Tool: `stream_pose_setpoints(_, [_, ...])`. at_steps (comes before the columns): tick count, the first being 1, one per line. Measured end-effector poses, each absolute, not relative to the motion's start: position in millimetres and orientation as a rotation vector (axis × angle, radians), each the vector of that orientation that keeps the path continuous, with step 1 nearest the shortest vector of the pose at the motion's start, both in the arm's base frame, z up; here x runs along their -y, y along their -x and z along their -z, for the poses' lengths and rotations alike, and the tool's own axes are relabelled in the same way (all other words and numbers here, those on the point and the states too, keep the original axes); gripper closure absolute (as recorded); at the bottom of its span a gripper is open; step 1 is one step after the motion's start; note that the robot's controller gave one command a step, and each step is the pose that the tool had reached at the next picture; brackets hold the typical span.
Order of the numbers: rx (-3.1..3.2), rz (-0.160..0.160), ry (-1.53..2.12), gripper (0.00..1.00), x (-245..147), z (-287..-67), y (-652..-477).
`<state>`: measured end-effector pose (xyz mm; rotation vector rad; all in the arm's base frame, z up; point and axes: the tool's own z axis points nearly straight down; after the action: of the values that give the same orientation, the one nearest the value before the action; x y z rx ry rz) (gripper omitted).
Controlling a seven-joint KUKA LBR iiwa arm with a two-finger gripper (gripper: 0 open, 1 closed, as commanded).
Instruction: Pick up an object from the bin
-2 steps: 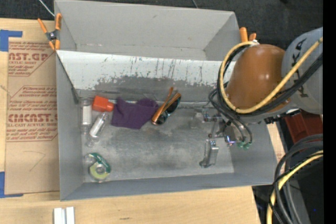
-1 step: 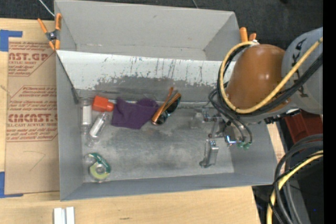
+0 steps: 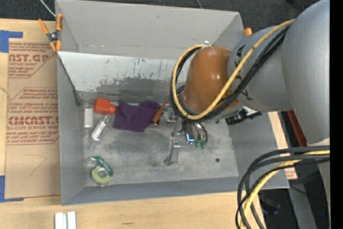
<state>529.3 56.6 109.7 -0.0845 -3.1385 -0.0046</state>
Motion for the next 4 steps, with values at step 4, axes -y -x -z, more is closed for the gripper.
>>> stream_pose_setpoints(4, [3.136, 0.003, 0.245, 0.00, -101, -170, -566.5])
